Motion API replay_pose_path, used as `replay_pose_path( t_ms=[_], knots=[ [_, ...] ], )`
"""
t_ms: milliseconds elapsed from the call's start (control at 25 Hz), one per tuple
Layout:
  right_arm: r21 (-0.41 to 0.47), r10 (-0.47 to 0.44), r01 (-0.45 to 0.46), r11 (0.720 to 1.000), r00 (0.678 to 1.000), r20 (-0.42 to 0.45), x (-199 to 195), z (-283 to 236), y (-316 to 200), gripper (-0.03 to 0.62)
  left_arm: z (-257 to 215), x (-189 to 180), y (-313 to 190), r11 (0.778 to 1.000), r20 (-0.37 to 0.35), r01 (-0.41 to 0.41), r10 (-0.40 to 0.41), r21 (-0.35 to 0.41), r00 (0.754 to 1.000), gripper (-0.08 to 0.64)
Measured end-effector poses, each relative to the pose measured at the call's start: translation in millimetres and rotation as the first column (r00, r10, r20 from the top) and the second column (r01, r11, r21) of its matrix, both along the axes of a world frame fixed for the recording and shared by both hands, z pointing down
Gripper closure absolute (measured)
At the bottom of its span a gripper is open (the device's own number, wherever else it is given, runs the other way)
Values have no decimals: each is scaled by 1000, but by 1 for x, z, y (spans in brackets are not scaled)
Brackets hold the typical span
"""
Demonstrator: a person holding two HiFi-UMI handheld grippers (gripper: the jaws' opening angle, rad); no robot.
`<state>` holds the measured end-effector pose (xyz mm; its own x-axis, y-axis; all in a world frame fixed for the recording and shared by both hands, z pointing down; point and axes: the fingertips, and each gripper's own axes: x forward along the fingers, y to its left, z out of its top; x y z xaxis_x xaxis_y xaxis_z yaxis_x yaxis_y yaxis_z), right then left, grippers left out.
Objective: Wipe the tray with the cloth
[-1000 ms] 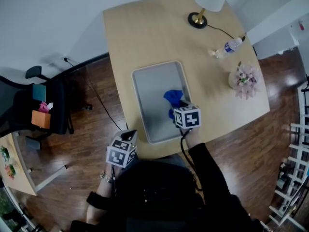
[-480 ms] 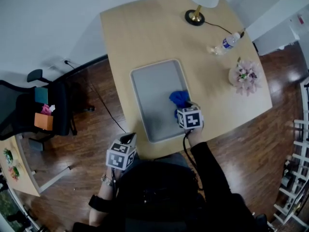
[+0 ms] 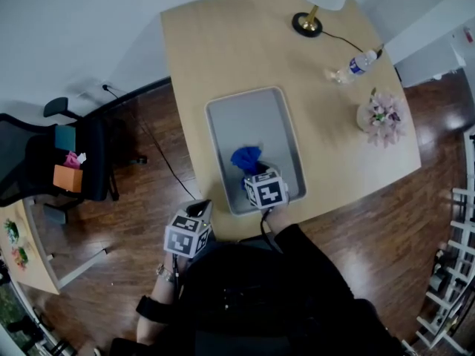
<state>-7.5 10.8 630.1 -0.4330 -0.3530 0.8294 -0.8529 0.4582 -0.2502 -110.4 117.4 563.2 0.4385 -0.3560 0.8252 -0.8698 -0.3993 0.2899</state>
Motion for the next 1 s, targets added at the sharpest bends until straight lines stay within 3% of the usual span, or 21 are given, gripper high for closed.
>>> replay_pose_path(
  t_ms=[360,600,760,1000],
  knots=[
    [-31,-84,87,996,993,84,-65,-1,26,459,-2,-10,6,1000,14,20,-20,-6,1000,557],
    [-45,-69,79,996,981,180,-67,-7,24,459,-3,0,7,1000,15,1,-1,-3,1000,557],
    [1,-38,38,999,988,153,-29,-22,16,459,-4,14,4,1000,10,-27,27,5,1000,557],
    [62,91,-92,994,996,24,84,-32,2,459,-4,37,4,998,0,-68,68,8,998,557]
  ],
)
